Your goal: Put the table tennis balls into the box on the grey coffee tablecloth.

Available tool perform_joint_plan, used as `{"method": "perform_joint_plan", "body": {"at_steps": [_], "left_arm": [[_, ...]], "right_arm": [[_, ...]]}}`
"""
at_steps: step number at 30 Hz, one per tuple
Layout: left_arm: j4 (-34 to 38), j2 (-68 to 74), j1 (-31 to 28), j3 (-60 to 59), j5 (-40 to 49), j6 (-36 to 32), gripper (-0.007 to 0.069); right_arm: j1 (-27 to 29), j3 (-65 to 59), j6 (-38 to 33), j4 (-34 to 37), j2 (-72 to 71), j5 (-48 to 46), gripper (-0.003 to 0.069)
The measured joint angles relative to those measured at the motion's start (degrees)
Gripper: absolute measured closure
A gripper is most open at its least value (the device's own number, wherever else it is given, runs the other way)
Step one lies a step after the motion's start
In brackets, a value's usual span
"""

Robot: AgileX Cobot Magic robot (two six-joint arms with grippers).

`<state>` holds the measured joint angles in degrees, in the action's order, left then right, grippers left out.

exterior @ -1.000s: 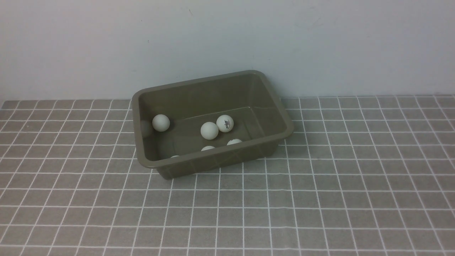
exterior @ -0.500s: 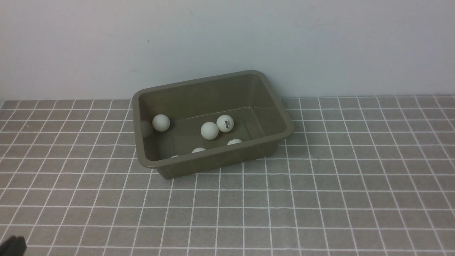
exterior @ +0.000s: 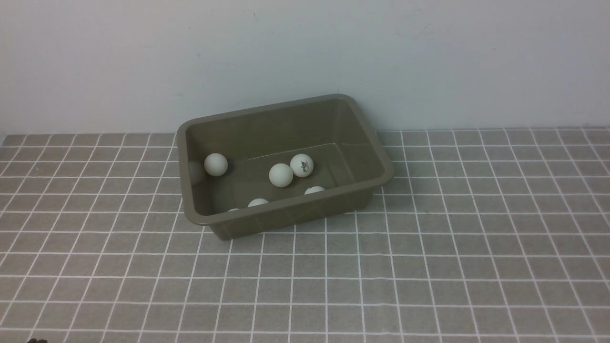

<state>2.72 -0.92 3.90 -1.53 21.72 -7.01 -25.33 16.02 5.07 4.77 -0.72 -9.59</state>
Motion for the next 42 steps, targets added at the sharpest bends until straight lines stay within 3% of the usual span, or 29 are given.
{"method": "perform_joint_plan", "body": {"at_steps": [17,19,24,28,42], "left_arm": [[0.0,0.0,0.0,0.0,0.1,0.0,0.0629],[0.0,0.0,0.0,0.0,0.1,0.0,0.0629],[0.0,0.0,0.0,0.0,0.1,0.0,0.0629],[0.0,0.0,0.0,0.0,0.1,0.0,0.0629],[0.0,0.0,0.0,0.0,0.1,0.0,0.0629]], "right_arm": [[0.1,-0.4,-1.1,-2.1,0.0,-1.1,0.0672],[2.0,-1.4,-1.6,-3.9,0.0,-3.5,0.0672],[15.3,-9.0,-2.1,-6.9,0.0,-12.0,0.0672],[20.5,-16.4,-2.2,-7.2,0.0,-14.7,0.0672],[21.4,-17.2,-1.5,-7.0,0.0,-12.3,0.0673]]}}
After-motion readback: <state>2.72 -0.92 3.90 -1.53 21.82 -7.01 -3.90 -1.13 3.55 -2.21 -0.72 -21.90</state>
